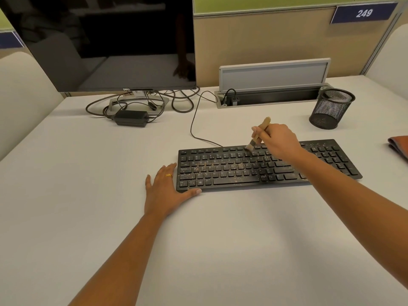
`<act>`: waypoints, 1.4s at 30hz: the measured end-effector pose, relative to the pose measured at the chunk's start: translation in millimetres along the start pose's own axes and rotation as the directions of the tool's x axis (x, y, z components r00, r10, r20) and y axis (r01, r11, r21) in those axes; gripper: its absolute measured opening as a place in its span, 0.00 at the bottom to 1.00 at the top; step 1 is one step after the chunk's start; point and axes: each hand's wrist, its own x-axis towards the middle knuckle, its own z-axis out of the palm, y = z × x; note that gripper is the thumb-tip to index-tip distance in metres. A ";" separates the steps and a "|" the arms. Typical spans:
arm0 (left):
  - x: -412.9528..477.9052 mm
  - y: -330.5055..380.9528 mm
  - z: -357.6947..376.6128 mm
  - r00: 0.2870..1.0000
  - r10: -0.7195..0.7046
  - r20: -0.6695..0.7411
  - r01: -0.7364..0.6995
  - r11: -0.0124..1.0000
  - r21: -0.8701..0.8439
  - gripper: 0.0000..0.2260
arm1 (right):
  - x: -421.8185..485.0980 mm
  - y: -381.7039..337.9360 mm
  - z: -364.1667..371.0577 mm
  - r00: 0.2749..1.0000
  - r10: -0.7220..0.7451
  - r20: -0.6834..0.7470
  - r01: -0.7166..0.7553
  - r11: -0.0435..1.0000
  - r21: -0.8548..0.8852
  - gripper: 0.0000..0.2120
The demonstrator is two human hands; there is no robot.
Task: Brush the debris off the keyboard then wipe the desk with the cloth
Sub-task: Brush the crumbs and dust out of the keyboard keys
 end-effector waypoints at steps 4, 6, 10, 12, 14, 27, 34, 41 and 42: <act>-0.3 -0.5 0.0 1.000 0.005 -0.006 -0.005 1.000 0.002 0.47 | -0.4 3.6 2.4 1.000 -0.003 0.023 0.004 1.000 -0.023 0.20; -0.3 -0.5 -0.1 1.000 0.002 -0.002 -0.002 1.000 0.006 0.47 | 2.3 2.1 0.7 1.000 0.004 -0.016 -0.004 1.000 0.016 0.21; -0.8 0.7 -0.8 1.000 -0.001 0.003 0.001 1.000 0.007 0.48 | 2.9 6.1 1.2 0.999 0.024 -0.046 -0.025 1.000 -0.015 0.20; -1.2 1.3 -1.0 1.000 0.000 0.003 0.000 1.000 0.013 0.47 | 1.0 9.0 2.7 0.999 0.037 -0.009 -0.038 0.998 -0.049 0.20; -0.9 1.4 -1.0 1.000 -0.001 0.001 0.001 1.000 0.011 0.47 | 0.6 7.9 1.0 0.999 0.048 0.002 -0.048 0.999 -0.026 0.20; 0.0 -0.2 -0.1 1.000 -0.002 0.001 0.002 1.000 0.024 0.47 | 3.1 3.8 0.9 0.998 0.052 -0.039 -0.050 0.997 0.054 0.20; 1.2 -0.1 0.1 1.000 -0.001 0.009 0.001 1.000 0.017 0.48 | -0.6 2.5 4.2 0.999 0.027 0.030 -0.027 1.000 0.005 0.21; 1.0 -0.4 -0.2 1.000 -0.003 0.022 0.002 1.000 0.016 0.51 | 3.0 -2.1 7.7 0.997 0.058 -0.042 -0.058 0.998 -0.004 0.22; 1.2 -0.5 -0.2 1.000 -0.003 0.021 0.002 1.000 0.019 0.50 | 2.8 -2.0 9.7 0.998 0.060 -0.036 -0.061 0.998 -0.025 0.22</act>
